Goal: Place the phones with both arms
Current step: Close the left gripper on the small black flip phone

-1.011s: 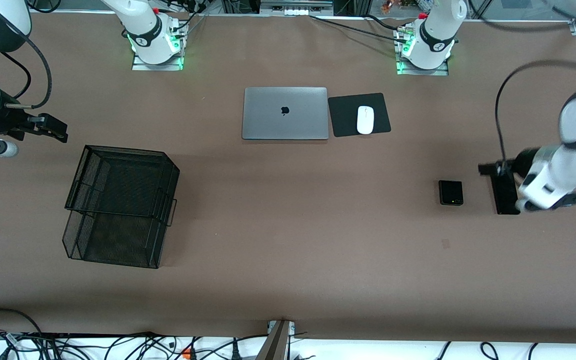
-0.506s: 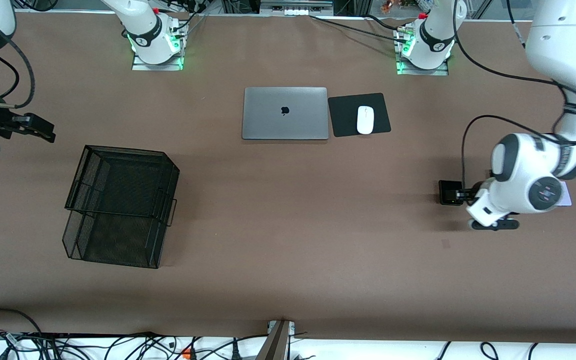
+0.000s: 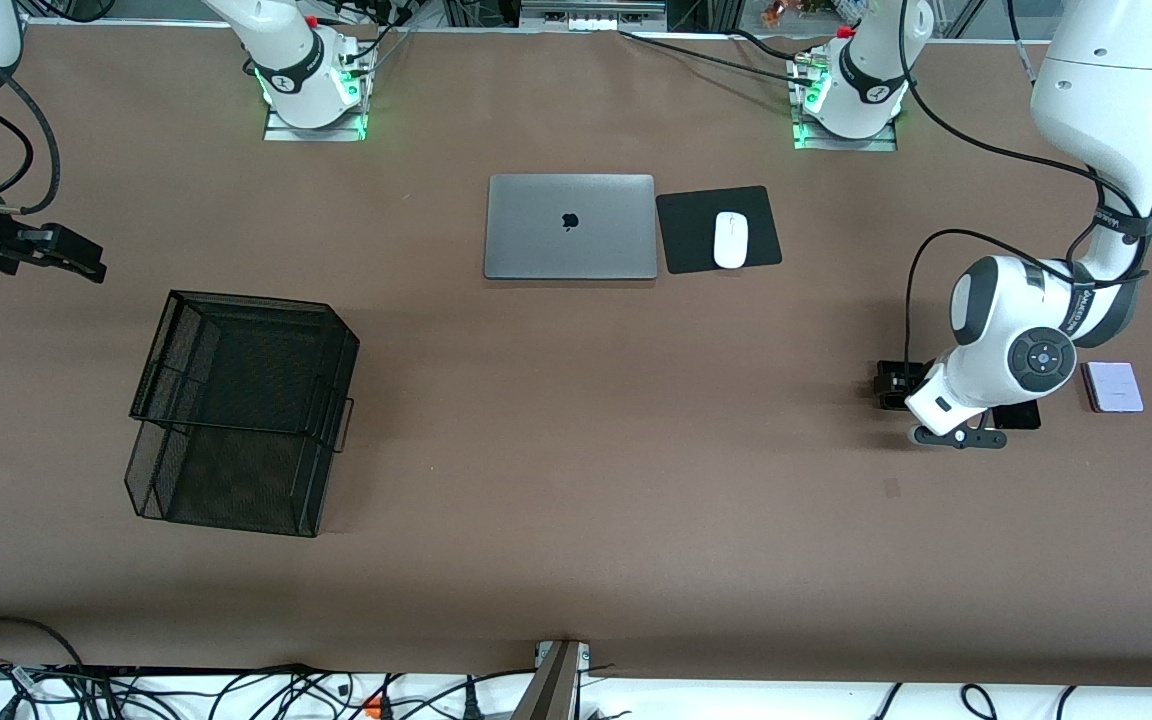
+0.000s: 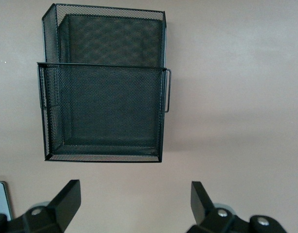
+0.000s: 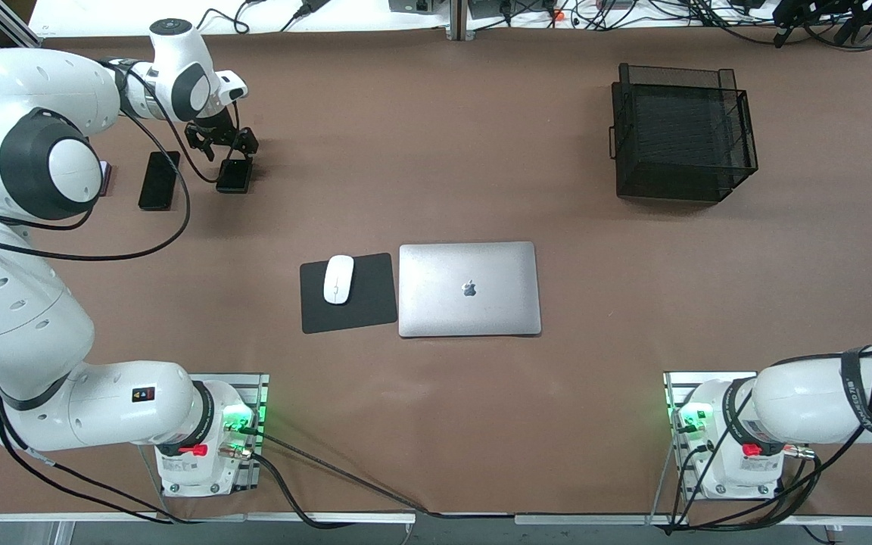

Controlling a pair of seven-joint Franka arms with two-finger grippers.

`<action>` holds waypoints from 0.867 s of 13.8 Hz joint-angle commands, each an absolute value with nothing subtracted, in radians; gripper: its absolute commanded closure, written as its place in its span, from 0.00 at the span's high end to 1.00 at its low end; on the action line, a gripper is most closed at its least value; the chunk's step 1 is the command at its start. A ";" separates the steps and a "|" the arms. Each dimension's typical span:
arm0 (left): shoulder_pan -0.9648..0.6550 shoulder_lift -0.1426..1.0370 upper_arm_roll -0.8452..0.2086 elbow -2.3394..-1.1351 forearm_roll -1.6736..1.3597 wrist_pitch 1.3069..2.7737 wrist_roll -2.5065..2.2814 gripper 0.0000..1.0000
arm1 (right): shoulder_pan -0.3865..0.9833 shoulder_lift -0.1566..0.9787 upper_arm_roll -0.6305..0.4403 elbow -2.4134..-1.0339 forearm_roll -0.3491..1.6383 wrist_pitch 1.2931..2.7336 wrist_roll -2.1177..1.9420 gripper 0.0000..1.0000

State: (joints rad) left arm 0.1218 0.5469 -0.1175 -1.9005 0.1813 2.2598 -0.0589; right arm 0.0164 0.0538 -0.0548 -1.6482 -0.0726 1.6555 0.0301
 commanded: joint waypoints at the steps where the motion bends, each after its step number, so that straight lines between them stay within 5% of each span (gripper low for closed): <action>1: 0.129 0.540 -0.120 -1.933 0.204 2.270 -0.046 1.00 | 0.012 0.038 -0.048 -1.647 -0.052 1.634 0.011 1.00; 9: 0.141 0.594 -0.120 -1.927 0.203 2.270 -0.048 1.00 | 0.012 0.049 -0.051 -1.651 -0.021 1.635 -0.125 1.00; 11: 0.149 0.589 -0.121 -1.921 0.203 2.260 -0.044 0.52 | 0.011 0.049 -0.055 -1.651 -0.009 1.635 -0.133 1.00; 12: 0.149 0.583 -0.121 -1.916 0.202 2.257 -0.046 0.38 | 0.011 0.049 -0.055 -1.651 -0.008 1.635 -0.132 1.00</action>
State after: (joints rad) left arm 0.1387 0.5880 -0.1163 -1.9292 0.1818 2.2602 -0.0570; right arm 0.0168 0.0573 -0.0531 -1.6489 -0.0313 1.6455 -0.1048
